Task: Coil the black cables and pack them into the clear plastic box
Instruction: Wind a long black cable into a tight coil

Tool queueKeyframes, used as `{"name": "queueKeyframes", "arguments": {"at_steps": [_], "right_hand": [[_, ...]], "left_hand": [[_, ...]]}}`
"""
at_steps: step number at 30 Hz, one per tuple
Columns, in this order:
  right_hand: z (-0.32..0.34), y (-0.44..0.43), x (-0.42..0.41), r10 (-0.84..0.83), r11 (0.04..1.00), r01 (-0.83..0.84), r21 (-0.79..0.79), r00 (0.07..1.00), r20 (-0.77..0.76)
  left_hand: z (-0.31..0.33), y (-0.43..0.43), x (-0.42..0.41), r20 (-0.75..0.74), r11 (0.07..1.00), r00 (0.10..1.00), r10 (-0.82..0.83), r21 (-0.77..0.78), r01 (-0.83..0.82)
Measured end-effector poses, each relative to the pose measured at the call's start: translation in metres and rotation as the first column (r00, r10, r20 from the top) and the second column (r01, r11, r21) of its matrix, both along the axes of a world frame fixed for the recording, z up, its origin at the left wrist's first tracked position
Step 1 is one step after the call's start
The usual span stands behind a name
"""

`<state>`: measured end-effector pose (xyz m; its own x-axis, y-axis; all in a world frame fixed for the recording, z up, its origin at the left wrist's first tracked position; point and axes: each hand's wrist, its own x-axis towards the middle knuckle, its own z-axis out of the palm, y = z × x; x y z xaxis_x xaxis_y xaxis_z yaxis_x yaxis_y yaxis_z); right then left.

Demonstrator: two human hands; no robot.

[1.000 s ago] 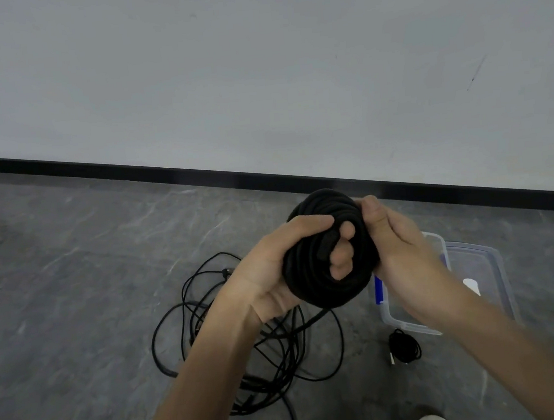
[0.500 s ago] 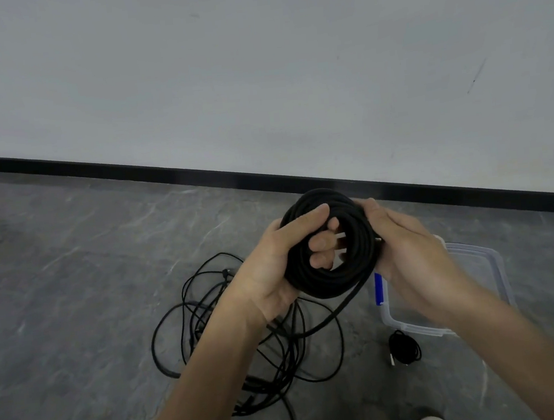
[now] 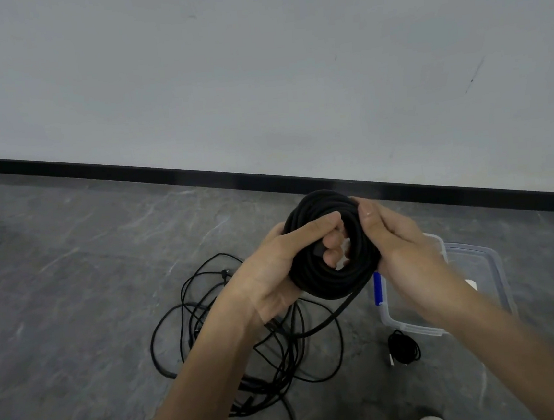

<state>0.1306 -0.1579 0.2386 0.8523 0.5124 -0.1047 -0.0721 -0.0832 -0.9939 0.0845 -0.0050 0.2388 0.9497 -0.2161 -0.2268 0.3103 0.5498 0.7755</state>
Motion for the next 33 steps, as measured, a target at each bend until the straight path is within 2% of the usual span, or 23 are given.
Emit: {"name": "queueKeyframes", "arguments": {"at_steps": [5, 15, 19, 23, 26, 29, 30, 33], "right_hand": [[-0.003, 0.000, 0.000, 0.003, 1.000, -0.003, 0.016, 1.000, 0.013], [-0.009, -0.001, 0.002, 0.020, 1.000, -0.019, 0.019, 1.000, -0.011], [-0.007, 0.000, 0.002, 0.009, 0.999, -0.009, 0.034, 1.000, 0.002], [-0.009, -0.001, 0.003, -0.023, 1.000, 0.023, -0.009, 0.999, 0.024], [-0.010, 0.000, 0.004, -0.037, 0.998, 0.040, -0.044, 0.998, 0.055], [-0.007, 0.002, 0.002, -0.023, 0.994, 0.037, -0.105, 0.991, 0.129], [-0.007, 0.002, 0.002, -0.014, 0.992, 0.032, -0.122, 0.989, 0.144], [-0.006, 0.001, 0.002, -0.023, 0.993, 0.037, -0.108, 0.991, 0.133]], "left_hand": [[0.001, 0.004, 0.000, 0.003, 0.996, 0.997, -0.082, -0.019, 0.082], [-0.003, 0.009, -0.001, 0.111, 0.977, 0.976, -0.190, 0.116, 0.177], [-0.004, 0.009, 0.000, 0.117, 0.982, 0.979, -0.164, 0.112, 0.151], [-0.006, 0.008, 0.001, 0.054, 0.989, 0.994, -0.090, 0.122, 0.083], [-0.007, 0.007, 0.002, 0.049, 0.951, 0.998, -0.031, 0.309, 0.015], [-0.009, 0.004, 0.002, 0.082, 0.815, 0.994, 0.072, 0.570, -0.106], [-0.010, 0.002, 0.003, 0.090, 0.791, 0.991, 0.095, 0.598, -0.130], [-0.008, -0.004, 0.003, 0.099, 0.799, 0.983, 0.154, 0.573, -0.183]]}}
